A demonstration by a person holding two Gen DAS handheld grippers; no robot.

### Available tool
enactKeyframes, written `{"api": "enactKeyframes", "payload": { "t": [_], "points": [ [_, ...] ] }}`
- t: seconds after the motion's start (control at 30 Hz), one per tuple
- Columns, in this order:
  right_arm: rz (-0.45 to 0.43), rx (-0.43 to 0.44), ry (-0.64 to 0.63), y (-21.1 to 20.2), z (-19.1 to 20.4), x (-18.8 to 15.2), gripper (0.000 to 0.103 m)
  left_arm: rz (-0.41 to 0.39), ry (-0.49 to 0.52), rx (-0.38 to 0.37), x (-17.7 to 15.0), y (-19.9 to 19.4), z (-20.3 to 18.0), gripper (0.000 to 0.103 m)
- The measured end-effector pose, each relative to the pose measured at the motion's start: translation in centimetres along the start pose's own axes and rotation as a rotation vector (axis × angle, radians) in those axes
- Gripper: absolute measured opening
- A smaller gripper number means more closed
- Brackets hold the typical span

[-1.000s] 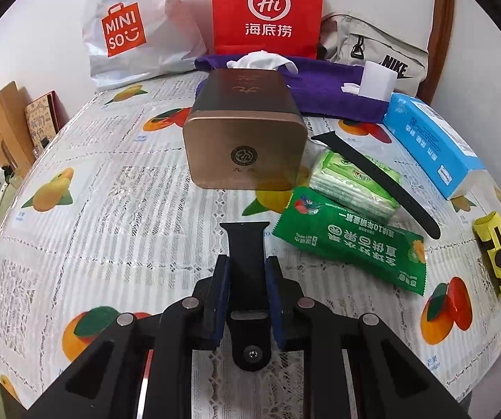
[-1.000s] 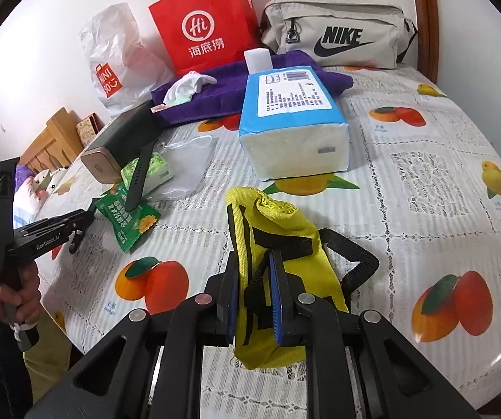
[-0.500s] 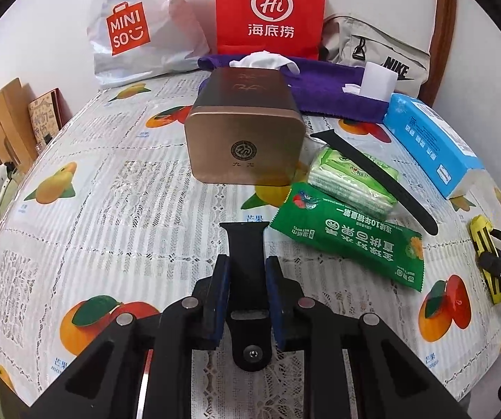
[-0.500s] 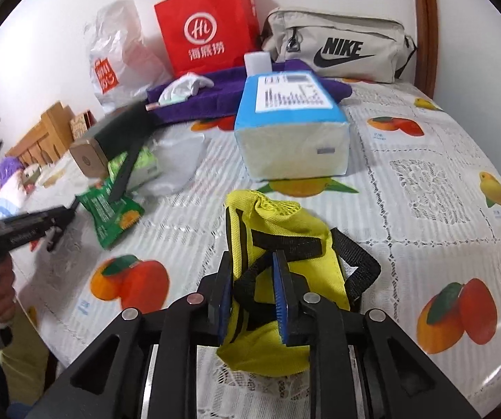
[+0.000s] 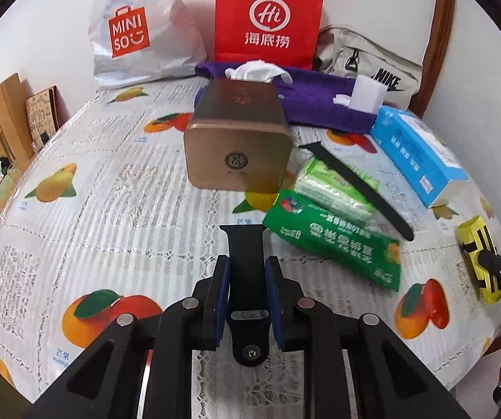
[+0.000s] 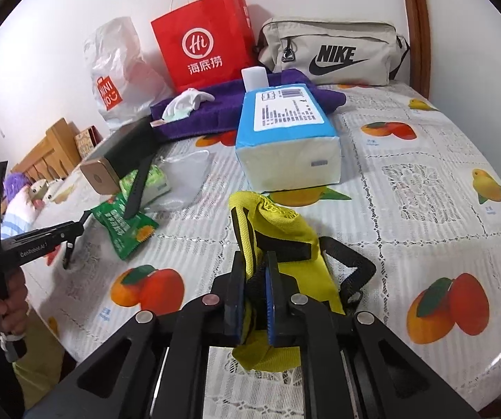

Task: Organize soft objects
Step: 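Carry the strap with the left tool toward the towel while the right tool carries the yellow pouch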

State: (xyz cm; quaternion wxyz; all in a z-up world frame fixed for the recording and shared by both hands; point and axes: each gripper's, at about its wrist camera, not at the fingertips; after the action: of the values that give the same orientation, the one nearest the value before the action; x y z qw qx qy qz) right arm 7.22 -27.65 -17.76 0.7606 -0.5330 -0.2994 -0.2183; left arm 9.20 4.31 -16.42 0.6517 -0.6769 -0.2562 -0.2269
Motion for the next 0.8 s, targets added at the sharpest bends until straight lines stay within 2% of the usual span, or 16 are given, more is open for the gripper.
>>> {"api": "enactKeyframes", "payload": {
  "t": [0.33, 0.8],
  "points": [
    [-0.053, 0.000, -0.023, -2.6, 0.9, 1.7, 0.009, -0.051, 0.002, -0.022, 1.4, -3.0, -0.6, 0.020],
    [-0.090, 0.018, -0.054, -3.8, 1.9, 4.6, 0.009, -0.095, -0.024, -0.022, 3.6, -5.2, 0.1, 0.020]
  ]
}}
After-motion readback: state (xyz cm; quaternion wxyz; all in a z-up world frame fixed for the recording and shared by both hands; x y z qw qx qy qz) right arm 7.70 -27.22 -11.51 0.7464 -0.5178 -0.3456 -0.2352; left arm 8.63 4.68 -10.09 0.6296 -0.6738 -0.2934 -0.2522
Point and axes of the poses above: each gripper's, at about its wrist camera, not at the fingertips, and y roughly the way its jaws point, z to its left, x to its top, and after that the axes turned 2 degrees about x, right-handed
